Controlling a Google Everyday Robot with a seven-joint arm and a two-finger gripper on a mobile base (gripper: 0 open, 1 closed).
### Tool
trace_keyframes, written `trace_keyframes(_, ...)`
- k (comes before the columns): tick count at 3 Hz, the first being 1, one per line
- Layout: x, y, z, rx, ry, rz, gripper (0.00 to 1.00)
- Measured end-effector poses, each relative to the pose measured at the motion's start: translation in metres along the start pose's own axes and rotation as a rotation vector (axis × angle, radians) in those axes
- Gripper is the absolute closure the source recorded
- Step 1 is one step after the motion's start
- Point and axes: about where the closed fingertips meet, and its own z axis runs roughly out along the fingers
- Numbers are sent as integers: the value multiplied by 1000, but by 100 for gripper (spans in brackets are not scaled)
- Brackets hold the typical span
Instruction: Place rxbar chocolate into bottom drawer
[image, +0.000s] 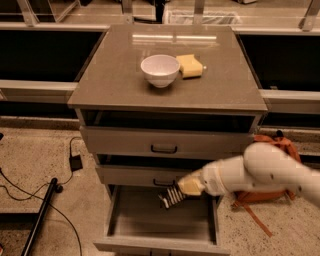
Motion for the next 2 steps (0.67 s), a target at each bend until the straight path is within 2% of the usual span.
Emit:
trace_keyframes(1,59,-34,28,43,-51,228,100)
trace_keyframes(2,105,-63,57,75,-139,433,100)
